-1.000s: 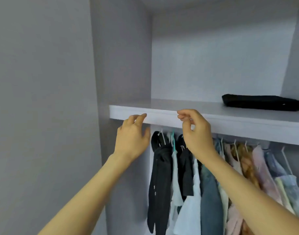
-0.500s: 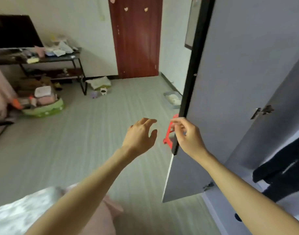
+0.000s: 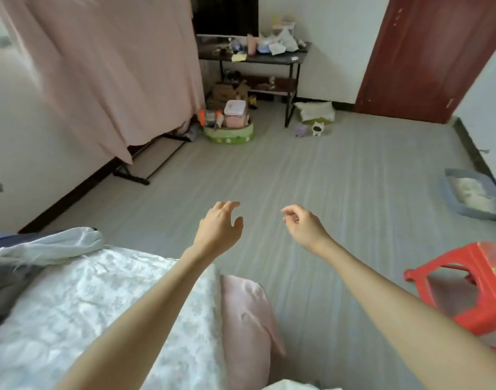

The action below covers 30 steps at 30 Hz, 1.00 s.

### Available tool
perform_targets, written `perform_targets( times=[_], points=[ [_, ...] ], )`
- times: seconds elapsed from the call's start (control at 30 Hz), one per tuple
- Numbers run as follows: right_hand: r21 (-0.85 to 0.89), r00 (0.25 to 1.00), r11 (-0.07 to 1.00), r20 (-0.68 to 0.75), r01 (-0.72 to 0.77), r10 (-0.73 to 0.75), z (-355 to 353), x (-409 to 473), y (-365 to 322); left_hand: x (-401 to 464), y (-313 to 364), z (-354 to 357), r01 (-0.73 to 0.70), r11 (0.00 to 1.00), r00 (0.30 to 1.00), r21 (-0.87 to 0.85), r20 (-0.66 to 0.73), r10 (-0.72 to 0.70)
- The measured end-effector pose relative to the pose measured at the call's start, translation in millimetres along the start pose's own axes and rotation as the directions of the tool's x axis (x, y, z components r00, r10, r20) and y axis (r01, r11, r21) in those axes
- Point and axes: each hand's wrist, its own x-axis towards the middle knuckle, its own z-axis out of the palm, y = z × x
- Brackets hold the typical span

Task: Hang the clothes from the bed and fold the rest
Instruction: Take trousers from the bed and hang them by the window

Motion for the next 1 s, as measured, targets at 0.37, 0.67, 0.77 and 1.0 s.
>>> perform_targets(
  times=[0.37, 0.67, 0.77, 1.0],
  points=[
    [-0.028, 0.927, 0.983, 0.340, 0.180, -0.160, 36, 246, -32, 175, -55, -2, 0.371, 0.924, 0.904, -0.092, -0.192, -0.383],
    [0.021, 0.817, 0.955, 0.513, 0.295, -0.264, 65, 390, -85, 272, -78, -23, 0.535, 0.814, 0.724, -0.225, -0.376, -0.579],
    [0.058, 0.726, 0.935, 0.613, 0.351, -0.310, 101, 405, -112, 270, -107, -39, 0.611, 0.754, 0.640, -0.242, -0.410, -0.650],
    [0.161, 0.521, 0.880, 0.752, 0.447, -0.403, 204, 435, -198, 259, -208, -93, 0.754, 0.586, 0.427, -0.296, -0.457, -0.780]
  ],
)
